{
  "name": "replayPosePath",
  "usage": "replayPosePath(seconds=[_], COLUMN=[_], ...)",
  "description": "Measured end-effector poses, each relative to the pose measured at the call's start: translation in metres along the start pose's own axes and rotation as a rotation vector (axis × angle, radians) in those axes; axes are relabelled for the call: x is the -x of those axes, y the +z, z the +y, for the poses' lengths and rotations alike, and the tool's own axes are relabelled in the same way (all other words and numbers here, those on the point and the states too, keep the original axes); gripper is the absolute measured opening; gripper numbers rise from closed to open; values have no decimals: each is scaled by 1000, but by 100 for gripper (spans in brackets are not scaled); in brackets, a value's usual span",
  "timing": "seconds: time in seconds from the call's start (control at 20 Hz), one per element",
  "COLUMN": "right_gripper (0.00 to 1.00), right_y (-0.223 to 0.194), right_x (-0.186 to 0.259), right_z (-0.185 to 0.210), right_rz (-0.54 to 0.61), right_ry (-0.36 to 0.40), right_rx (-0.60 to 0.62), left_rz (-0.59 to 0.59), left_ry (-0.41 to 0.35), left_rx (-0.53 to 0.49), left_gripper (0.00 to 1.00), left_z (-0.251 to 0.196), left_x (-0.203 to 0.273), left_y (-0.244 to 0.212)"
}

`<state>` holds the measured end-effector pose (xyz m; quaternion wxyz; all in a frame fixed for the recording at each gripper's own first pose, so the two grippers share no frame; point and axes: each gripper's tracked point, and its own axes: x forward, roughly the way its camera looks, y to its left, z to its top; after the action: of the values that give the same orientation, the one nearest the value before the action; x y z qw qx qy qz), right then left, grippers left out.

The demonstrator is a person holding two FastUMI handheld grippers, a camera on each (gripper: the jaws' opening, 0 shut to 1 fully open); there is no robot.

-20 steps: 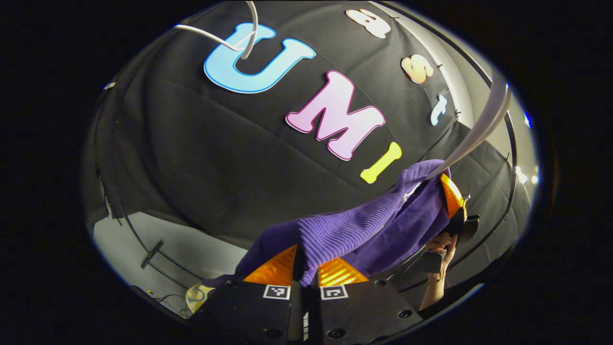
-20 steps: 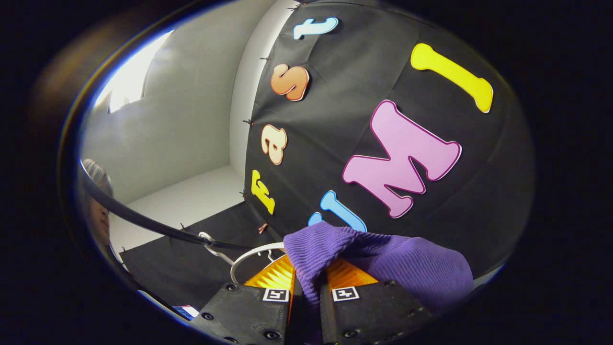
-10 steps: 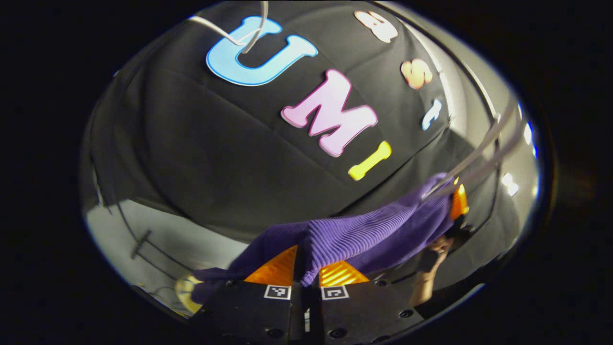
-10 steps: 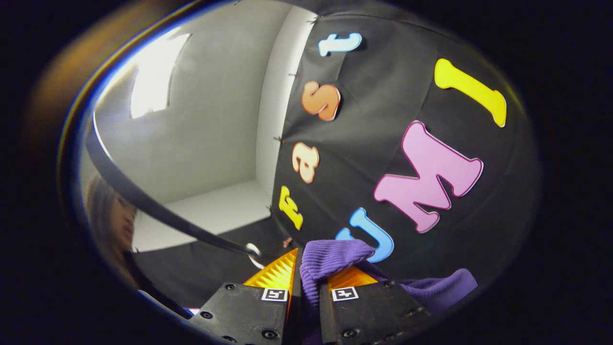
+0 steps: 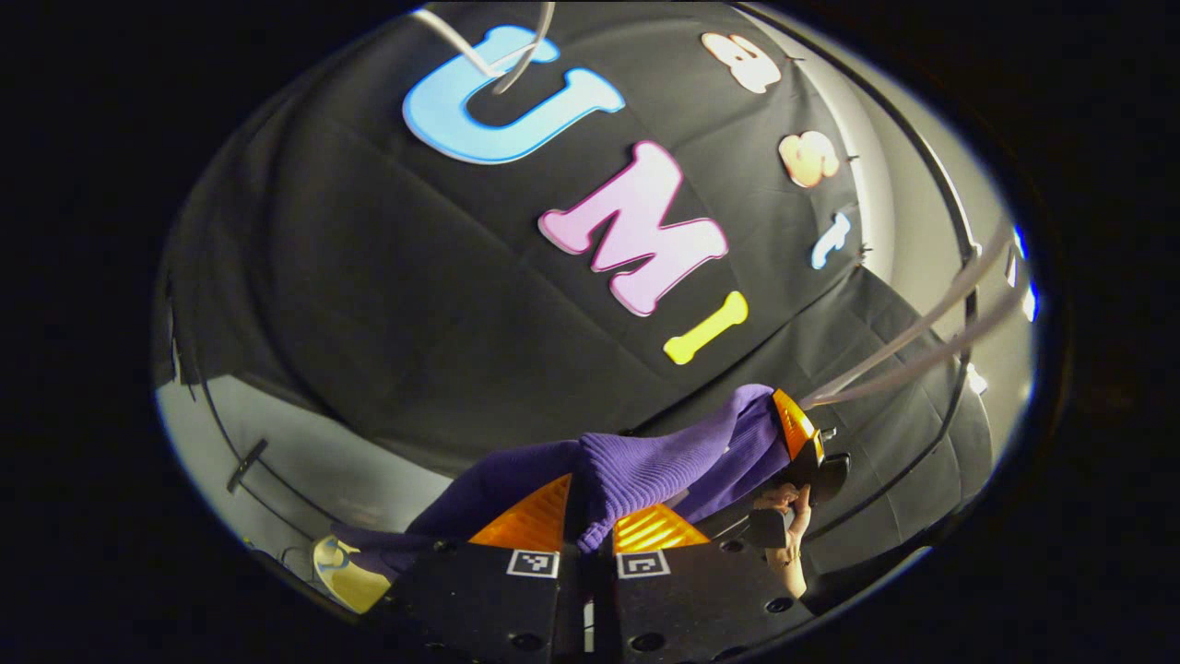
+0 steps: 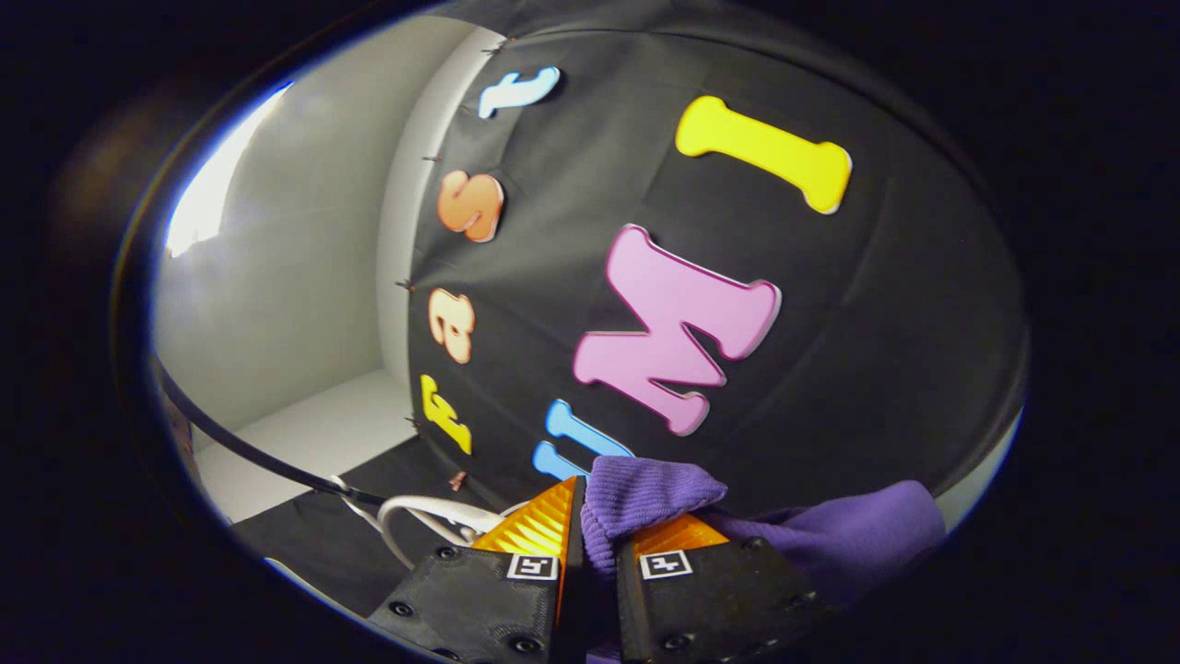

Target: Grasp the clothes on the hanger with both hands and then place them into the laundry hamper below.

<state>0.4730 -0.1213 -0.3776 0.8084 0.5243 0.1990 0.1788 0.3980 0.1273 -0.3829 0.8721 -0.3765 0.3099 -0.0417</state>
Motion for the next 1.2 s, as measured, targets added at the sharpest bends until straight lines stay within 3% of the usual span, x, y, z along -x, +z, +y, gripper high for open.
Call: replayPosePath(seconds=[0.1, 0.3, 0.5, 0.7, 0.85, 1.0, 1.2], right_gripper=[17, 18, 18, 18, 18, 17, 18], right_y=[-43, -120, -209, -266, -300, -327, -346], right_x=[10, 16, 45, 89, 134, 168, 179], right_z=[-8, 16, 37, 61, 38, 8, -27], right_rz=[99, 259, 457, 594, 723, 858, 969], right_ry=[-51, -35, -20, -15, -133, -219, -316], right_rx=[56, 32, -24, -77, 150, 433, 654], left_rz=[13, 32, 85, 121, 134, 196, 263], left_ry=[62, 153, 172, 182, 265, 374, 472], left_rx=[46, 88, 128, 163, 171, 75, -40], left_gripper=[8, 8, 8, 8, 8, 8, 8], left_z=[23, 46, 38, 23, 18, 22, 35], left_x=[0, 14, 18, 25, 34, 47, 49], left_y=[-15, -50, -99, -134, -157, -182, -206])
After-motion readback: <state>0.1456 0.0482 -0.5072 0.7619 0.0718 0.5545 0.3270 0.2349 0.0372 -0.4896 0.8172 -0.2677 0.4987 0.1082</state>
